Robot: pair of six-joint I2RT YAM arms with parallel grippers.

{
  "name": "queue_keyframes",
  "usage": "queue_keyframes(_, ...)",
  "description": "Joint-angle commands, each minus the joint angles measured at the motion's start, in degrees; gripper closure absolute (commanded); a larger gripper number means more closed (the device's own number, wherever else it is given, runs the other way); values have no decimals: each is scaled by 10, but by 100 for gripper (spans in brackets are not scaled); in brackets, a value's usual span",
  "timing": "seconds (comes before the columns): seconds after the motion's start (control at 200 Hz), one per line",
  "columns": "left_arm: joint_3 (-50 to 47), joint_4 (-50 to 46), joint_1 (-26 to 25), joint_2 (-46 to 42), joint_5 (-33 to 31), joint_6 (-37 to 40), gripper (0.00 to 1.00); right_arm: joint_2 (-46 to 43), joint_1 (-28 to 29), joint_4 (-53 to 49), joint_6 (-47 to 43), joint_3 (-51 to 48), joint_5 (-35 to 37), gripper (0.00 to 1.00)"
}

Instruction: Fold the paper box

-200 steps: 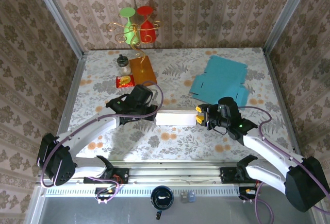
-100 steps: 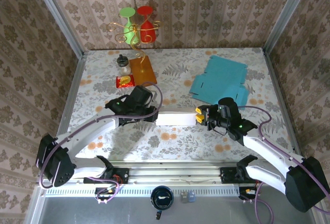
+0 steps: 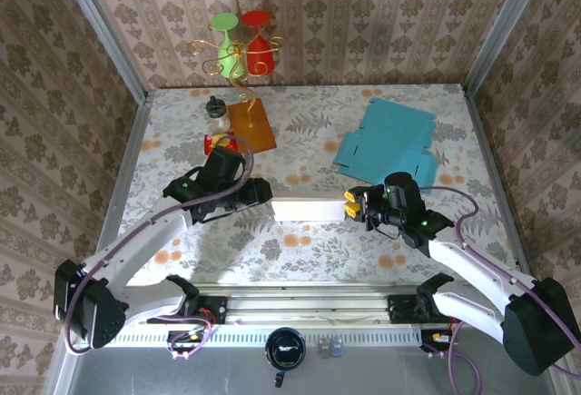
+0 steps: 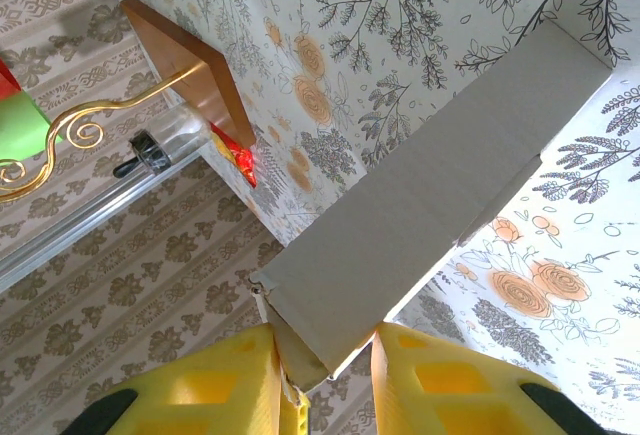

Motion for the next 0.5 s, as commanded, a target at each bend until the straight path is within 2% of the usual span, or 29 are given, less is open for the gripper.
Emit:
queue_keyframes(0.0,-2,24,14,3,55,-82,51,9,3,-76,-10,-8,2,71)
queue_keyframes(0.25,-28,79,24,27,93,-108,55,13,4,-72,-11,-6,1,71)
queue_keyframes(0.495,-40,85,24,39,103,-104,58,12,4,-73,-10,-7,1,71)
